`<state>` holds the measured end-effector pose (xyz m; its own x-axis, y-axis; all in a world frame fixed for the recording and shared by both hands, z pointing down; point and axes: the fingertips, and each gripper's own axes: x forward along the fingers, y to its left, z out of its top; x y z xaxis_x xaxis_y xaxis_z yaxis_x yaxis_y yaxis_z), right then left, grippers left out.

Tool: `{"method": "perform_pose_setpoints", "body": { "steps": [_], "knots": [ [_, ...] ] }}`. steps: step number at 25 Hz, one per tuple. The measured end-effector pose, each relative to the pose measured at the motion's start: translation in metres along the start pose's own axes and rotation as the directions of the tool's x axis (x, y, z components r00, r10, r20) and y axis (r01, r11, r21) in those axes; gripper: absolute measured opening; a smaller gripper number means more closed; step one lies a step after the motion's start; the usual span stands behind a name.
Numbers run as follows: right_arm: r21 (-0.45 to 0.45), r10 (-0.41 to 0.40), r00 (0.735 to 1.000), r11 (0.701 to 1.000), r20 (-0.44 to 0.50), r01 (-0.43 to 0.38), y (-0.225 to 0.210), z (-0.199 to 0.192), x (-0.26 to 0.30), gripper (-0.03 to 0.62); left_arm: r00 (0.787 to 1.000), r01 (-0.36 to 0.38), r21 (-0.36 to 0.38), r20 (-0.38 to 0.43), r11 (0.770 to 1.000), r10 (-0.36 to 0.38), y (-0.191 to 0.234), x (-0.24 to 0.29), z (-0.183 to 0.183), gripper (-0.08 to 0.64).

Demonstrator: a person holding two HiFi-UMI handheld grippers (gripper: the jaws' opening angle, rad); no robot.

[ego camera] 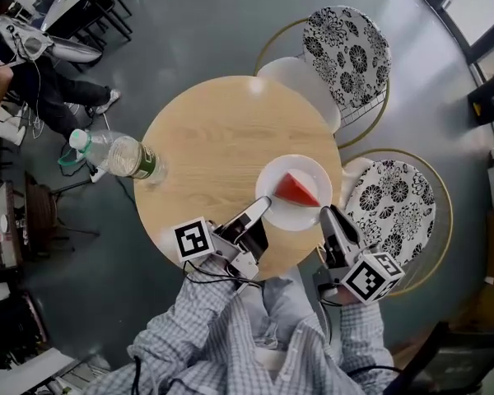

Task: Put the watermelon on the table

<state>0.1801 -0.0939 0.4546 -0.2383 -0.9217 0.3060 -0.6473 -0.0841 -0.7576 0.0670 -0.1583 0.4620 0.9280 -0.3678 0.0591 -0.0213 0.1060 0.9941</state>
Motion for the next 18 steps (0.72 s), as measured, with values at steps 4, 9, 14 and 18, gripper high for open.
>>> {"method": "perform_pose_setpoints", "body": {
  "steps": [4, 9, 14, 18],
  "knots": [
    [0.012, -0.013, 1.0, 1.0, -0.006, 0.013, -0.019, 0.007, 0.007, 0.081, 1.0, -0.016, -0.018, -0.007, 1.0, 0.015, 0.013, 0.019, 0.002, 0.032],
    [0.023, -0.032, 0.999, 0.999, -0.02, 0.033, -0.046, 0.012, 0.013, 0.081, 0.999, -0.037, -0.026, -0.015, 0.999, 0.036, 0.031, 0.041, 0.003, 0.032],
    [0.025, -0.05, 0.998, 0.998, -0.043, 0.051, -0.072, 0.011, 0.02, 0.081, 0.998, -0.06, -0.028, -0.021, 0.998, 0.06, 0.05, 0.058, 0.003, 0.032],
    [0.025, -0.062, 0.996, 0.998, -0.06, 0.063, -0.089, 0.009, 0.027, 0.081, 0.997, -0.079, -0.025, -0.024, 0.997, 0.079, 0.065, 0.068, 0.005, 0.032]
  ]
}}
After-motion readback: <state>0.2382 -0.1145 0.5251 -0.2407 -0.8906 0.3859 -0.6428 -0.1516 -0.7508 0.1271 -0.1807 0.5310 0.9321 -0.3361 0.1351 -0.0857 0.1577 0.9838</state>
